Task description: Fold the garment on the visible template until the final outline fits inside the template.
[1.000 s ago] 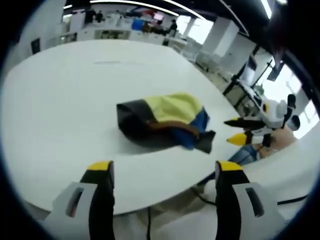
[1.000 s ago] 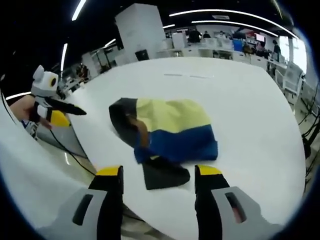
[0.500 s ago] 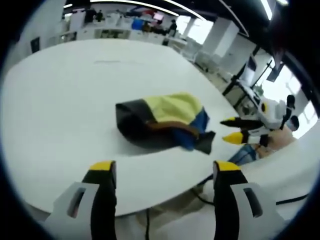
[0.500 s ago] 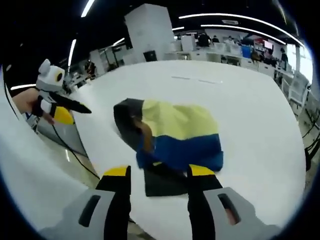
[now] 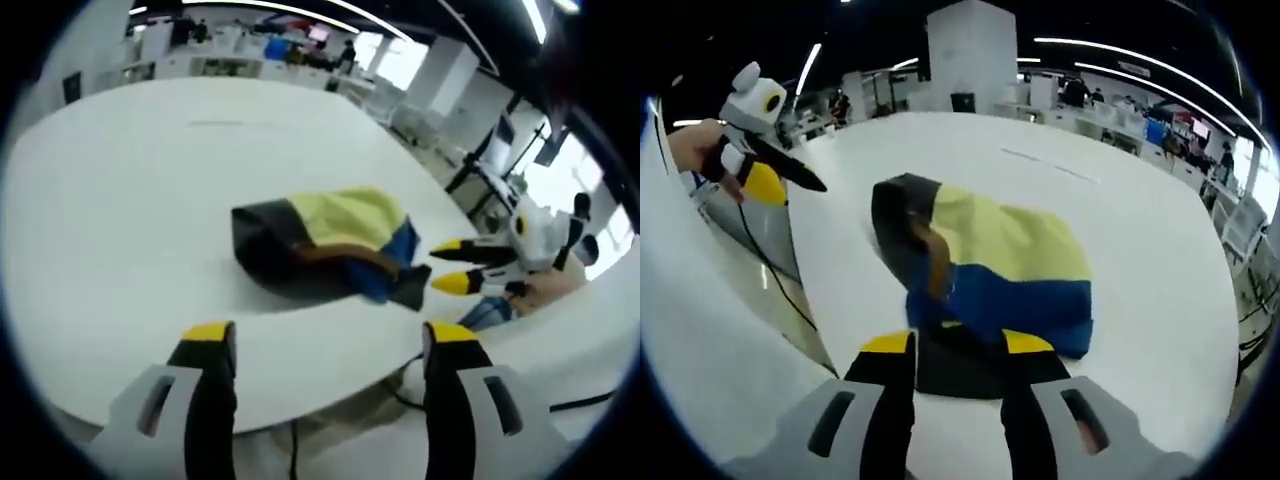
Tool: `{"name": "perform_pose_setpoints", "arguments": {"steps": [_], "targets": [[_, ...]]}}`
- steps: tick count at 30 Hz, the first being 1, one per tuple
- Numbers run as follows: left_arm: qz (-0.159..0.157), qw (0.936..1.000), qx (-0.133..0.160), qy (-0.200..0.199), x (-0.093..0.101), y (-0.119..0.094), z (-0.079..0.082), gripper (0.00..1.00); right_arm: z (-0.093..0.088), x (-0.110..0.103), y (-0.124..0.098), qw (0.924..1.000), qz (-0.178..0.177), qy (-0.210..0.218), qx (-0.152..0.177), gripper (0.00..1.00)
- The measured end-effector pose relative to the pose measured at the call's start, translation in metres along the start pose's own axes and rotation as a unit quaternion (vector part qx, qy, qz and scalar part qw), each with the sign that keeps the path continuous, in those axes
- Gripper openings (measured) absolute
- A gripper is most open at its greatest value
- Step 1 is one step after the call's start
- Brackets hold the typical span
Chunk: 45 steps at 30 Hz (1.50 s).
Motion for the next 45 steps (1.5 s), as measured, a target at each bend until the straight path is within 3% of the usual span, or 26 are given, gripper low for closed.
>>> {"name": "perform_pose_setpoints", "arguments": {"steps": [31,45], "targets": [[0.013,0.9999,0.000,-0.011,-0.006,-0.009,-0.005,0.69,-0.001,-0.003,0.030,0.9967,-0.014,-0.078,-0.014,0.21],[0.015,0.9998,0.001,-0.016,-0.006,-0.010,-0.006,0.69,0.005,-0.005,0.039,0.9897,-0.036,-0.138,-0.005,0.17]]}}
Point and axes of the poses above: the point that each gripper's makers call its tool centre point, and the gripper's own axes: y roughly forward along the fingers, x roughly to its right, z roughly out of its top, the point moved 3 cm from there along -y, roughly backward along the fingers, and after that the axes turned 13 degrees about -z, right-handed, at the moved point
